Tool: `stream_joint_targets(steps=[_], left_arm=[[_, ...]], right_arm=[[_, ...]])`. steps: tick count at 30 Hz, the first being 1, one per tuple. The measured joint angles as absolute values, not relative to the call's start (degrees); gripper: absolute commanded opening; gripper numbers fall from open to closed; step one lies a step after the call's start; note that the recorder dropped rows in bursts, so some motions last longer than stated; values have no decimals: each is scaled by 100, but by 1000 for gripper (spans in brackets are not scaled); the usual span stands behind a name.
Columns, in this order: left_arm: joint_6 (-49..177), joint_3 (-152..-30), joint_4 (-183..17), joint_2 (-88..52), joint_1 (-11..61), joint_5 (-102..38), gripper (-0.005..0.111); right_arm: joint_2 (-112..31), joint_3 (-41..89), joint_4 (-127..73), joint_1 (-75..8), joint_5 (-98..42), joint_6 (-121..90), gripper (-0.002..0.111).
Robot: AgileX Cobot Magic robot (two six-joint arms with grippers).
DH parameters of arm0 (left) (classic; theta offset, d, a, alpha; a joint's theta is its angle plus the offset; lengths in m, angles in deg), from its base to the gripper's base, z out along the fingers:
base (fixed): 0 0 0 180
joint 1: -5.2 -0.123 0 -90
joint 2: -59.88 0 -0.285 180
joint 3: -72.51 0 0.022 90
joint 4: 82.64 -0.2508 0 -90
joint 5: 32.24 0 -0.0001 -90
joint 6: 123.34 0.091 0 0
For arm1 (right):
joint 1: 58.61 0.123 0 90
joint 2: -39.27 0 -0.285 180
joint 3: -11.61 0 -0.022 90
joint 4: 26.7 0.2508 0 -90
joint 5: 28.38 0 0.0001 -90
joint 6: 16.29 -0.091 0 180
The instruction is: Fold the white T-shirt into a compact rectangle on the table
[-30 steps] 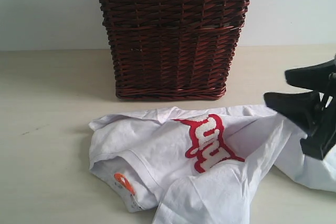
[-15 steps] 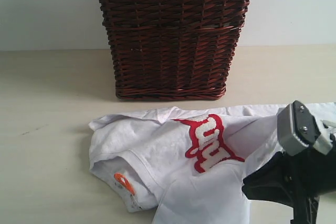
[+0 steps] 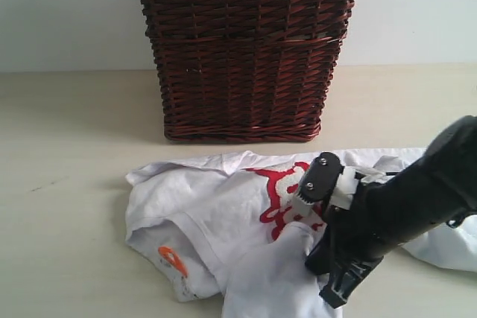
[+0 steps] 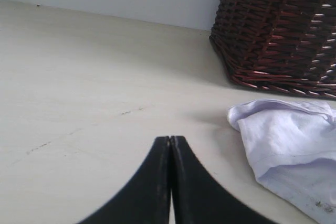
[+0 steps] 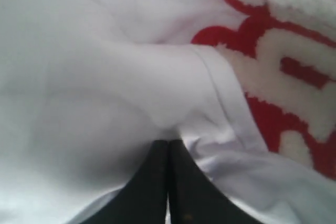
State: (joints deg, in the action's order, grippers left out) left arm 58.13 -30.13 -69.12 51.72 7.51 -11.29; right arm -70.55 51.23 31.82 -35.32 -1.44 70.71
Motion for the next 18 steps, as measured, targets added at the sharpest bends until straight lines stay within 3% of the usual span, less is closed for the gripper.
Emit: stream_joint_targets(steps=[9, 14, 18], left_arm=[[5813, -3013, -6912, 5172, 751, -1129, 0], [5813, -3013, -6912, 5172, 751, -1129, 0], [5813, -3013, -6912, 5172, 751, -1129, 0]], right_arm=[[-7533, 4038, 2115, -2211, 1081, 5750, 0], [-7543, 3444, 2125, -1911, 1285, 5516, 0], [-7271, 3361, 1783, -1909, 1706, 5120, 18]])
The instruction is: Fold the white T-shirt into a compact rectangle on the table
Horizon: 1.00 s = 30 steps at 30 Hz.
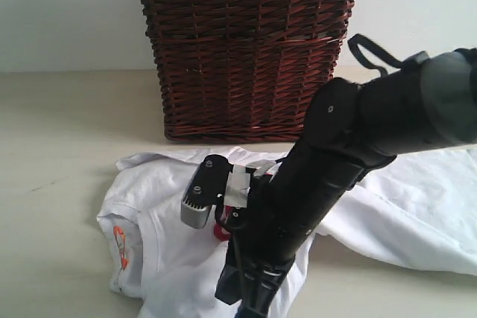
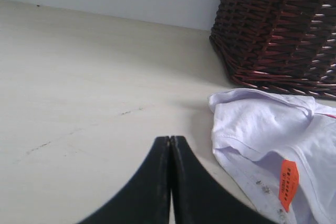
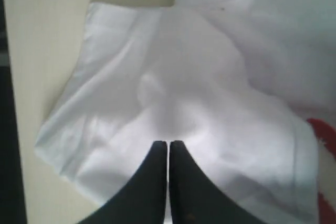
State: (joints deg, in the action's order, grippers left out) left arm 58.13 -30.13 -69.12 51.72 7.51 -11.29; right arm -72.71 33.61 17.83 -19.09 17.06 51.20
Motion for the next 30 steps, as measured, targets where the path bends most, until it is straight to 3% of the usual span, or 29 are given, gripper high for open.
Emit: stream_joint_targets(steps=[4, 6, 19, 30], left_arm=[[5813, -3013, -6912, 5172, 751, -1129, 0], [5813, -3013, -6912, 5172, 751, -1129, 0], [5813, -3013, -6912, 5172, 751, -1129, 0], [5813, -3013, -6912, 5172, 751, -1129, 0]], right_arm=[[-6685, 3361, 1077, -1899, 2300, 5028, 50], [-6295, 3372, 749, -1899, 2464, 5001, 55], [-3836, 4070, -1975, -1991, 3060, 3830, 55], [-4312, 5840, -2240, -4027, 1389, 4254, 55]])
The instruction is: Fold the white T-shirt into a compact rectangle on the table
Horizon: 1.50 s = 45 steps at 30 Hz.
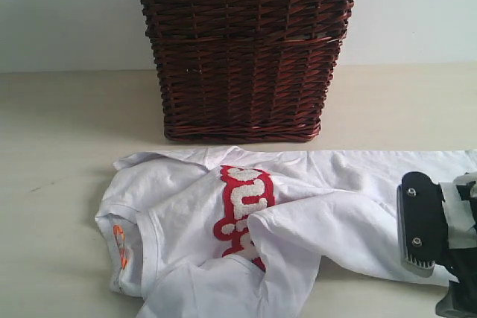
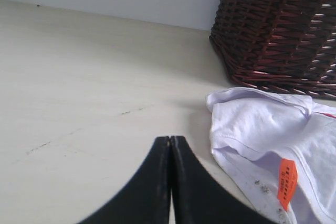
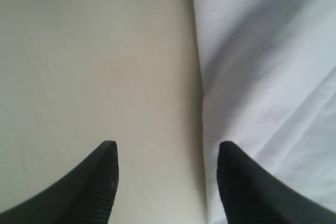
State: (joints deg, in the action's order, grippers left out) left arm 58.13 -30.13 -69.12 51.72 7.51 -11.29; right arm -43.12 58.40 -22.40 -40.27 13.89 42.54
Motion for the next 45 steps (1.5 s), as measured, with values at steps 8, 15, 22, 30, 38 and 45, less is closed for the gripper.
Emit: stream_joint_targets(steps=[8, 15, 22, 30, 38, 45], left_arm=[[5813, -3013, -6912, 5172, 751, -1129, 0], [5813, -3013, -6912, 5172, 751, -1129, 0], [5813, -3013, -6912, 5172, 751, -1129, 0], [5813, -3013, -6912, 5172, 751, -1129, 0], [5813, -3013, -6912, 5172, 751, -1129, 0], [5813, -3013, -6912, 5172, 751, -1129, 0]], right_arm=[[-4982, 6205, -2250, -4170, 259, 4299, 47], [-5181, 6217, -2250, -4170, -462, 3960, 0], [-5061, 6217, -2250, -4170, -267, 3866, 0], [-4289, 6217, -2254, -4170, -103, 3866, 51], [-3447, 6439, -2277, -4170, -74, 3866, 53], [-4327, 6802, -2468, -4402, -392, 3522, 53]])
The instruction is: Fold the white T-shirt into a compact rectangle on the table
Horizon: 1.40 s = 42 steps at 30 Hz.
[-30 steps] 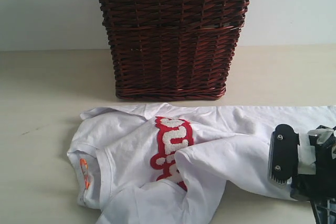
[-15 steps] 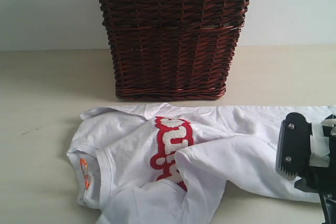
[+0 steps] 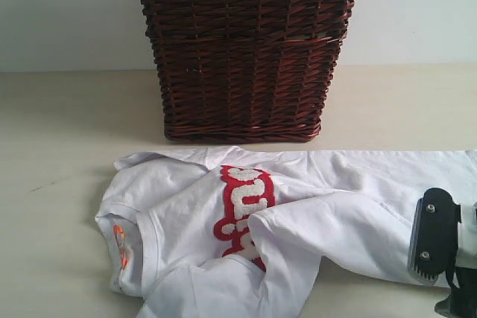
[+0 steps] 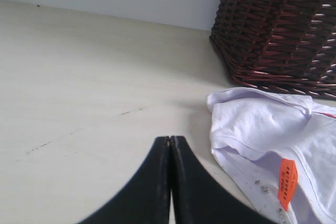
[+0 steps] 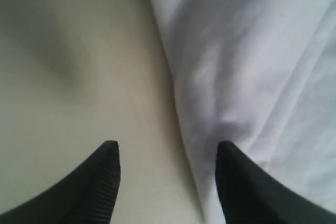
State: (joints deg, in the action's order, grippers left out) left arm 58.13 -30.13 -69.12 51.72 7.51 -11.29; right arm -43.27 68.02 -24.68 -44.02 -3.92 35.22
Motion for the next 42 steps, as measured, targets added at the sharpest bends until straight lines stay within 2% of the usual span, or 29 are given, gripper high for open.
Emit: stream_joint_targets(steps=[6, 9, 14, 15, 23, 31, 37, 42], left_arm=[[5813, -3013, -6912, 5172, 751, -1129, 0], [5813, -3013, -6912, 5172, 751, -1129, 0], [5813, -3013, -6912, 5172, 751, -1129, 0], [5813, -3013, -6912, 5172, 751, -1129, 0], [5813, -3013, -6912, 5172, 751, -1129, 0], [5813, -3013, -6912, 5172, 751, -1129, 0], [5813, -3013, -6912, 5172, 751, -1129, 0], [5813, -3013, -6912, 5172, 751, -1129, 0]], right_arm=[[-4597, 6802, -2785, -4890, -1103, 3089, 53], [-4802, 6802, -2809, -4995, -1200, 3052, 46], [-5103, 6802, -2809, -5008, -1213, 3049, 5], [-5137, 6802, -2809, -5008, -1213, 3049, 0], [-4747, 6802, -2809, -5008, -836, 3049, 0], [-3252, 6802, -2809, -5008, -84, 3018, 0], [-2769, 6802, -2809, -5008, -1357, 2640, 0], [-3331, 6802, -2809, -5008, -2589, 2599, 0]])
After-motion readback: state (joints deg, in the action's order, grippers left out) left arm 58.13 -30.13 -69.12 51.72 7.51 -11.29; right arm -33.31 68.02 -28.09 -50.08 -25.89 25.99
